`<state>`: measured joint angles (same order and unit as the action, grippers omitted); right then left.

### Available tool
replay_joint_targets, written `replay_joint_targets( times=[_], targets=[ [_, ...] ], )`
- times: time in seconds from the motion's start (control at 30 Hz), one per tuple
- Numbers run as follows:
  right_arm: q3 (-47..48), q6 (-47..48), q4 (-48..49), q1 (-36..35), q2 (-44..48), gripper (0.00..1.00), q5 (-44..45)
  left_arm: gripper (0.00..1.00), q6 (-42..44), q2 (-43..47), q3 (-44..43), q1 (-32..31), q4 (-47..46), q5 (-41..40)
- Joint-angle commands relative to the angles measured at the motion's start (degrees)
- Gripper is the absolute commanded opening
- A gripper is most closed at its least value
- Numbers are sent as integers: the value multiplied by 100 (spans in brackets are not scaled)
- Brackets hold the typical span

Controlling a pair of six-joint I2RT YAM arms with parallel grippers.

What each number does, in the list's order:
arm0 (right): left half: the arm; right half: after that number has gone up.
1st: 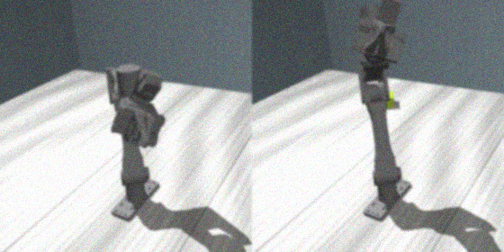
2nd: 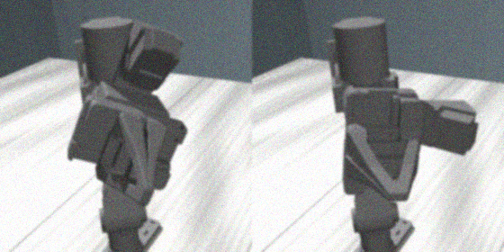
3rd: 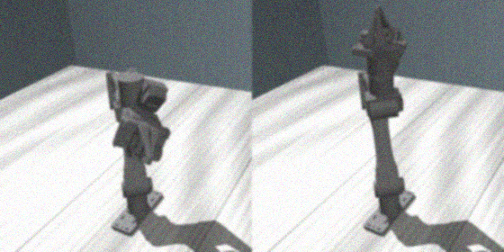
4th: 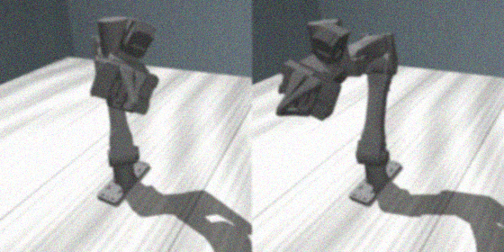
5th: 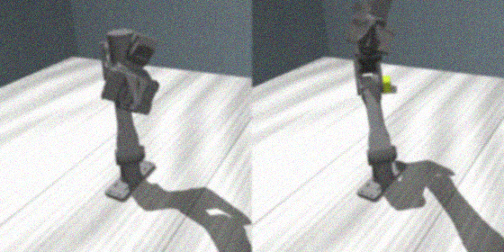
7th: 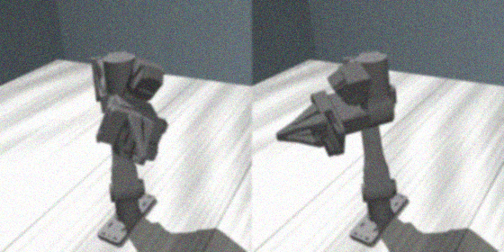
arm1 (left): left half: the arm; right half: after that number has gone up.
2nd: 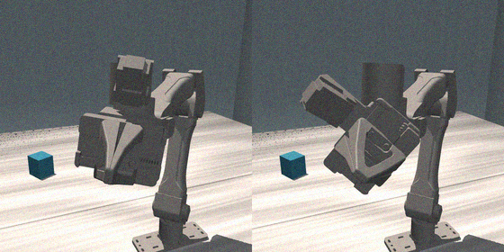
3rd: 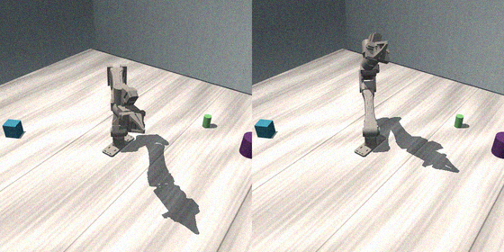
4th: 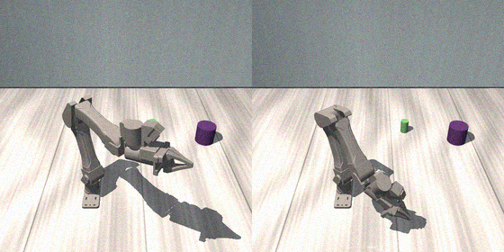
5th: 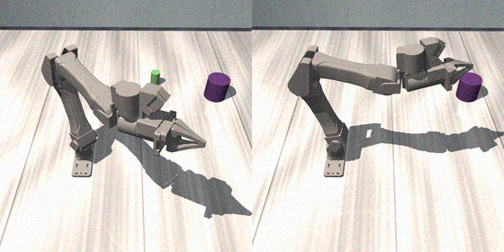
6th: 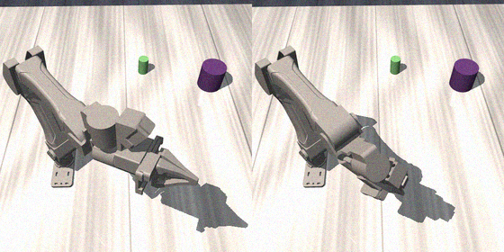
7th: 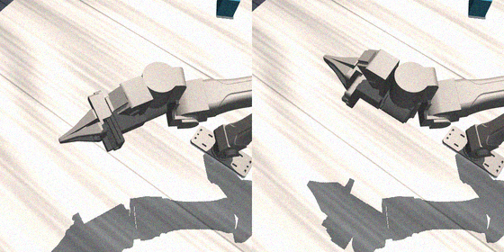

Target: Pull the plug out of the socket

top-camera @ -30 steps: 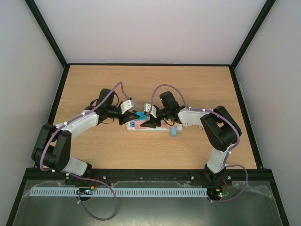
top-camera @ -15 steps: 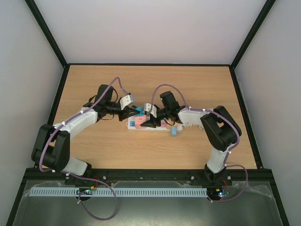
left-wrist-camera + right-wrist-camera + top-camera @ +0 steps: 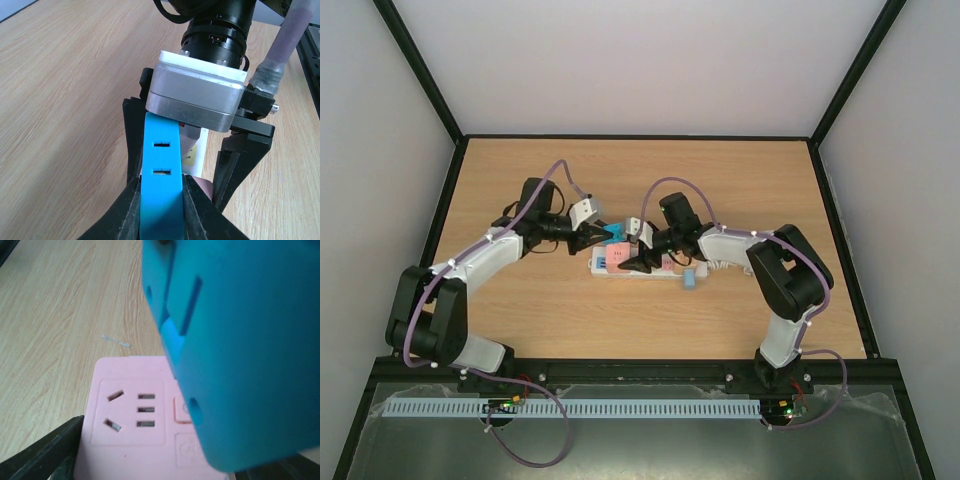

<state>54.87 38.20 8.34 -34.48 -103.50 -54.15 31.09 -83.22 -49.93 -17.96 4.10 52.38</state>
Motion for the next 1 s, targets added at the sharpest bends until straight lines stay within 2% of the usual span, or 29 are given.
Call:
replay_joint_targets(
  times=[0.0,0.13,0.27,0.53,0.77,0.97],
  targets=[
    [405,-228,-602,-33,126,79,74,2,-19,278,-379,87,-137,621],
    [833,-317,-1094,-33,190,89,-90,3,-100,281,-609,230,224,913],
    [978,-517,-1217,-16,427,90,-216,3,111,392,-747,310,656,1027],
    [1099,-879,-1658,177,802,87,-702,3,283,537,-809,465,1096,1258],
    [1068,-1563,-1500,187,1082,81,-810,2,683,523,-891,471,1718,1396],
    [831,-1350,-1465,187,1250,75,-788,2,381,526,-865,527,1638,1782]
  ],
)
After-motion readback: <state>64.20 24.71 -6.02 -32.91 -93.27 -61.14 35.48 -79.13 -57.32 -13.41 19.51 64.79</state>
